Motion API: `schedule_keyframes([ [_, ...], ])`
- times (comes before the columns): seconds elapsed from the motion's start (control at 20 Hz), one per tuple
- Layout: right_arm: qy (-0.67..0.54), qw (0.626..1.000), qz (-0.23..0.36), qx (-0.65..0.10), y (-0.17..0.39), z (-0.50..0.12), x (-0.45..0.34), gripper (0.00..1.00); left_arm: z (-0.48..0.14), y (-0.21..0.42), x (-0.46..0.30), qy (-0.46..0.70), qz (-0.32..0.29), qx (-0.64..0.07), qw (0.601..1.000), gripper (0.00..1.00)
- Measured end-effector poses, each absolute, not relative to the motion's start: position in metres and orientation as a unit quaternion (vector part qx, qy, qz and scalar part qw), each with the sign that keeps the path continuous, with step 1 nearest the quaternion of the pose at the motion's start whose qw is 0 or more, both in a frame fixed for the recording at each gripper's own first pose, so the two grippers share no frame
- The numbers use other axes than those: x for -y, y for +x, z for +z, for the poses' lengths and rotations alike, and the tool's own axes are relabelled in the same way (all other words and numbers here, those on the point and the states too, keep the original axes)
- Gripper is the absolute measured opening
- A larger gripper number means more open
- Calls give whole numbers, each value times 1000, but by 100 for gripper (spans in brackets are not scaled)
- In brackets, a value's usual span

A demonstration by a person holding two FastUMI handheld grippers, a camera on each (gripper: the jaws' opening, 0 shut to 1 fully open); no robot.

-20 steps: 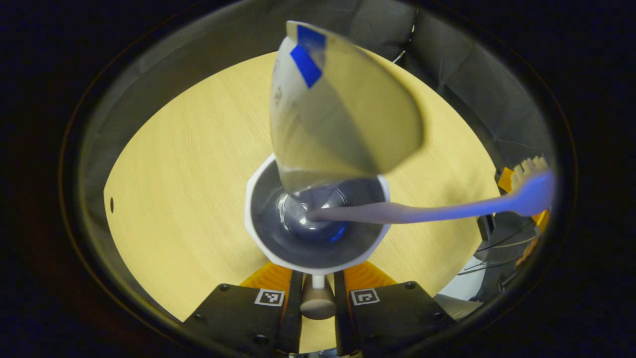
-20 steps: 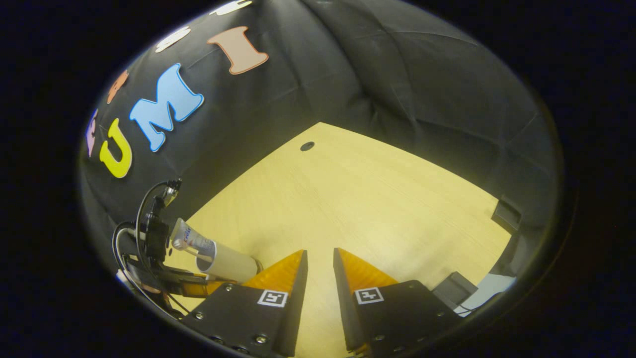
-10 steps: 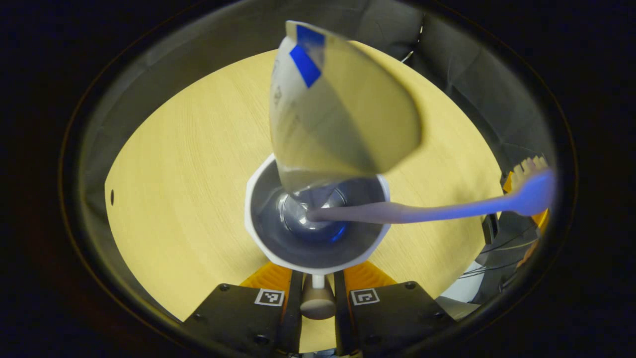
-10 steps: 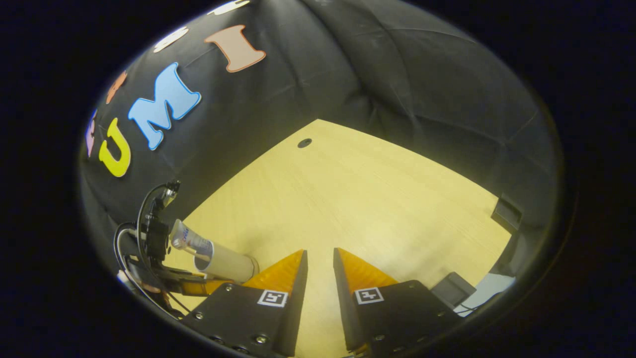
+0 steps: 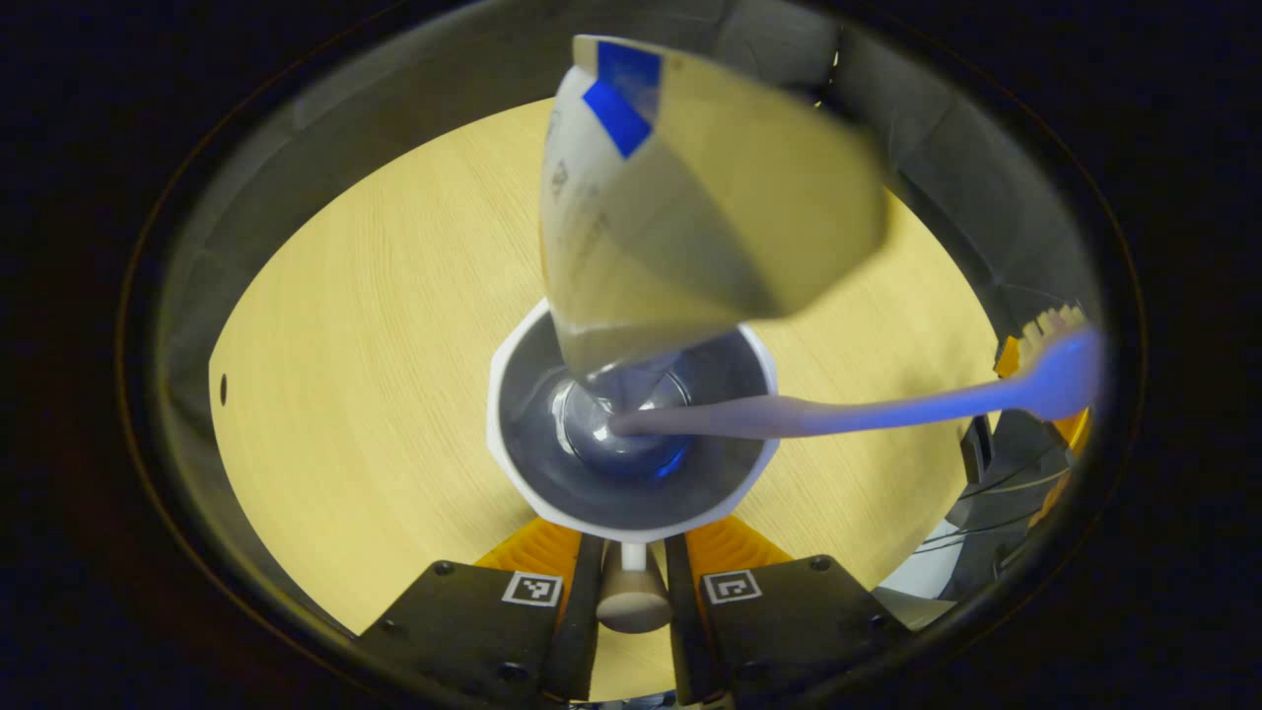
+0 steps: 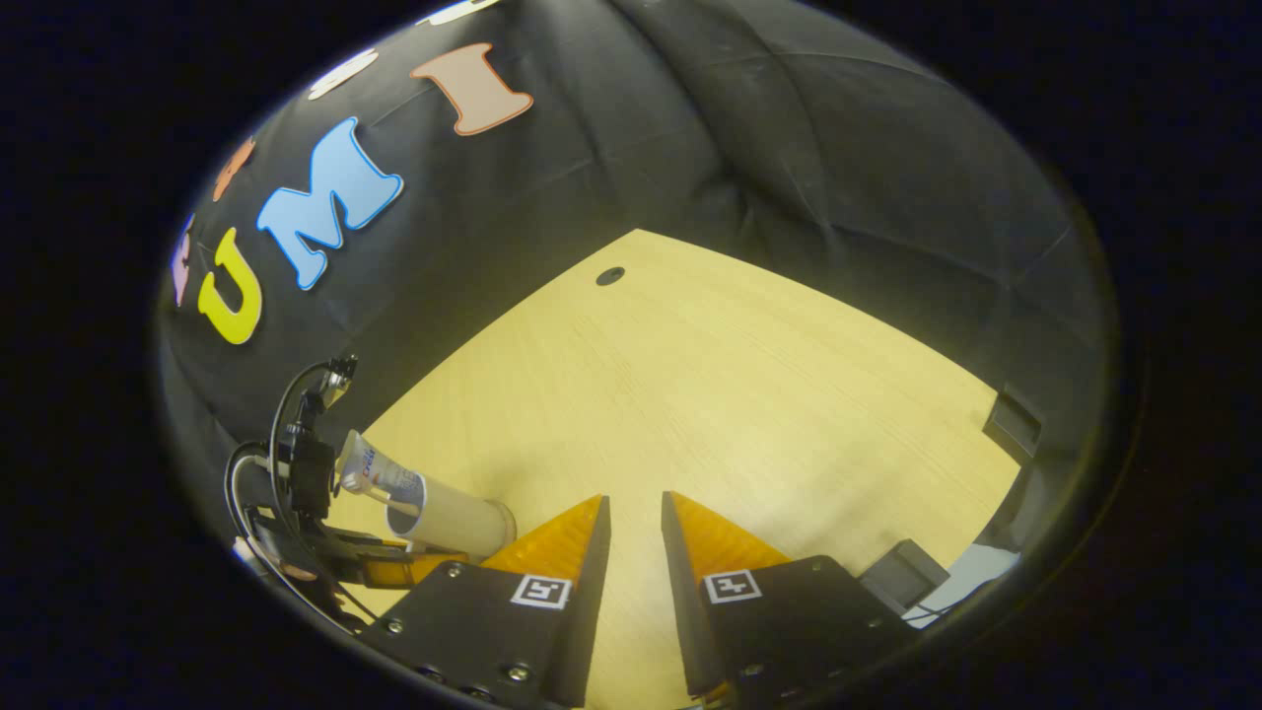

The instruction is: Put the toothbrush and toothpaste on the desktop into the cup, then pick up the cup and place it on the coaster on the desktop.

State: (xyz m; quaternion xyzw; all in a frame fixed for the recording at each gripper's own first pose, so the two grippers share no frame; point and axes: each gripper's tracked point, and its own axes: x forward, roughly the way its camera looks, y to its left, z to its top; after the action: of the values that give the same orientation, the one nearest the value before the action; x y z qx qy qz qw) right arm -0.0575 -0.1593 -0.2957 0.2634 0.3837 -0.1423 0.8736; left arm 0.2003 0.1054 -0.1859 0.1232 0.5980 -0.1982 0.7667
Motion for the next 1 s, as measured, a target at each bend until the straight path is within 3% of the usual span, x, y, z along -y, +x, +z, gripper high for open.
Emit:
schedule_keyframes([
  [0.1, 262, 874, -139, -384, -58, -296, 158, 35, -160, 215, -134, 120, -195, -598, 768, 41],
  [0.15, 261, 875, -137, -385, -57, -295, 156, 35, -146, 224, -150, 120, -194, -595, 770, 47],
  [0.2, 261, 875, -135, -385, -56, -294, 155, 31, -131, 232, -166, 119, -194, -593, 772, 47],
  [0.3, 259, 875, -130, -388, -56, -295, 151, 35, -100, 246, -198, 116, -198, -591, 773, 59],
  [0.35, 258, 875, -127, -390, -56, -295, 149, 35, -83, 253, -216, 116, -198, -589, 775, 55],
  [0.4, 257, 875, -124, -391, -55, -295, 146, 31, -67, 261, -235, 117, -197, -587, 776, 55],
  [0.45, 256, 875, -119, -394, -55, -296, 142, 35, -49, 269, -255, 118, -197, -584, 779, 55],
  [0.55, 251, 876, -106, -398, -51, -296, 130, 31, -12, 285, -297, 114, -196, -578, 784, 56],
  [0.7, 234, 880, -80, -405, -47, -294, 111, 35, 49, 306, -364, 97, -193, -572, 792, 55],
  [0.75, 227, 882, -69, -408, -48, -295, 103, 31, 70, 313, -389, 90, -189, -571, 794, 56],
  [0.8, 221, 883, -58, -410, -45, -293, 94, 31, 83, 319, -331, 83, -185, -569, 797, 56],
  [0.85, 216, 884, -47, -411, -44, -291, 85, 31, 93, 316, -396, 77, -178, -565, 802, 57],
  [1.0, 199, 891, -17, -408, -38, -281, 63, 35, 120, 304, -406, 57, -150, -537, 828, 56],
])
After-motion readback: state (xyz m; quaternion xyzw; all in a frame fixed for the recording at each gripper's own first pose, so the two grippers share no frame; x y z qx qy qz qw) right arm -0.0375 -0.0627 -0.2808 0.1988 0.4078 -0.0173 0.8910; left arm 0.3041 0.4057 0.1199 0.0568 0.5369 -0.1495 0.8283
